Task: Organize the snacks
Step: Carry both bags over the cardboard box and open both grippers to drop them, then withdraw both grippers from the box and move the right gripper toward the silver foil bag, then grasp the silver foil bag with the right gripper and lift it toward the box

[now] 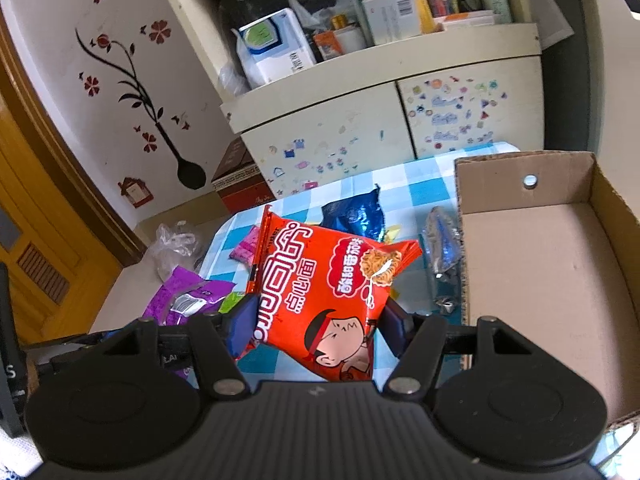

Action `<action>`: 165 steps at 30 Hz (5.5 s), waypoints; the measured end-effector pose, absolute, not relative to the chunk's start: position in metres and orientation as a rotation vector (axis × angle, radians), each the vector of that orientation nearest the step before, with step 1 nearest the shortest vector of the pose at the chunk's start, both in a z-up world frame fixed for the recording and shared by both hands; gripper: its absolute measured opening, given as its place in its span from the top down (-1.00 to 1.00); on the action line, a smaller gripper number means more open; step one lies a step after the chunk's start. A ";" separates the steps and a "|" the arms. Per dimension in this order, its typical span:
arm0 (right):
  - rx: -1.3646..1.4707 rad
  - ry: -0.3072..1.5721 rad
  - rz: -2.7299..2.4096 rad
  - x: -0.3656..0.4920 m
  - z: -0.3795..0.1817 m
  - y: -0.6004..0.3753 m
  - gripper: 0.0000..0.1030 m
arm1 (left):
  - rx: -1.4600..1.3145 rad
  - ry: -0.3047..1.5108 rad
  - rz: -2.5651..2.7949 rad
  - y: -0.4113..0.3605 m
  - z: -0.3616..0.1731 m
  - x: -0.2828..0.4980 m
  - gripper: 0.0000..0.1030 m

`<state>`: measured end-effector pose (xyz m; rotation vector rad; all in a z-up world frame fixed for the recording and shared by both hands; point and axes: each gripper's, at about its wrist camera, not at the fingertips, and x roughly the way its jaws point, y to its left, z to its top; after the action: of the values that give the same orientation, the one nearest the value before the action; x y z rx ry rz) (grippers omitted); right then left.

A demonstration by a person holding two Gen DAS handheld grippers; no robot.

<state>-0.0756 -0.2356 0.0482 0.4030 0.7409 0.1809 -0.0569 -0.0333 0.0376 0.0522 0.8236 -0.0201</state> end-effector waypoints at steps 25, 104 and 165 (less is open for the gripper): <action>0.581 0.641 -0.064 -0.101 0.068 -0.333 -0.25 | 0.060 0.797 -0.213 -0.132 0.059 -0.060 -0.42; 0.296 0.686 0.152 -0.035 0.043 -0.286 -0.47 | -0.181 0.981 0.060 0.046 0.002 0.037 -0.99; 0.063 1.035 0.142 0.055 -0.034 -0.221 -0.56 | -0.113 1.114 0.043 0.019 -0.056 0.077 -0.99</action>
<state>0.0545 -0.2210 -0.0344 0.0627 1.0353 0.1419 0.0774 0.0191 -0.0565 -0.1135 1.1142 0.0433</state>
